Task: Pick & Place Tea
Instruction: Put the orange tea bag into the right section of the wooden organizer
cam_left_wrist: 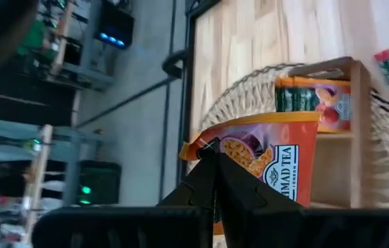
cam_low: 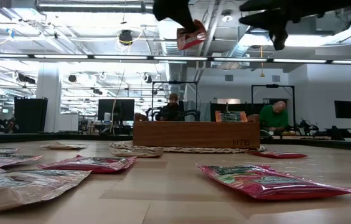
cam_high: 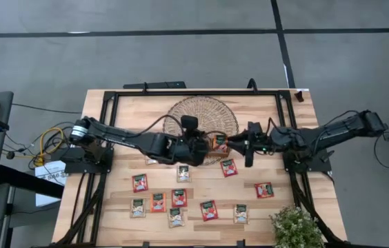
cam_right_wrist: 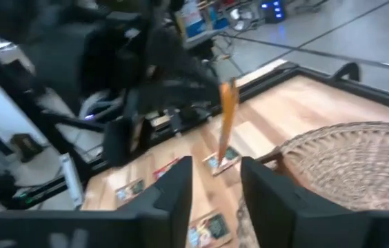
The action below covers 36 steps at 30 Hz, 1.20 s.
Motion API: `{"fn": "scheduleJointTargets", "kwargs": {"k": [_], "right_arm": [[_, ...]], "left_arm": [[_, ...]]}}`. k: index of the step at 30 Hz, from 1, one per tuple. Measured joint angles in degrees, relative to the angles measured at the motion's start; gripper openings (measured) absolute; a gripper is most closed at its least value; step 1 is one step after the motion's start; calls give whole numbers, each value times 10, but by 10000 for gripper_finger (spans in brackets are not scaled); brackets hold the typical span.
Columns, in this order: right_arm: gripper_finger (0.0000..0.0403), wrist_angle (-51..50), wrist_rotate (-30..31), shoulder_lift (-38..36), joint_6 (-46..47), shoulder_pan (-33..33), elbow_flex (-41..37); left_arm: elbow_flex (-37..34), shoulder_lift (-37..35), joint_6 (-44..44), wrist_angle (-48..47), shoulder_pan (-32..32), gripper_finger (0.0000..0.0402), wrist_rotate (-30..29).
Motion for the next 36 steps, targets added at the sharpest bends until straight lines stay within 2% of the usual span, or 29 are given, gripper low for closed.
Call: {"fn": "scheduleJointTargets", "kwargs": {"k": [7, 19, 27, 36], "right_arm": [[152, -3, 0, 65, -19, -43, 35], [143, -1, -2, 129, -74, -79, 100], [145, -4, -61, 167, -80, -102, 132], [150, -48, -82, 158, -90, -105, 140]], "left_arm": [[0, 1, 29, 56, -3, 0, -7], [0, -8, 28, 60, -3, 0, 12], [0, -8, 26, 60, -3, 0, 12], [0, -8, 21, -16, -2, 0, -19]]}}
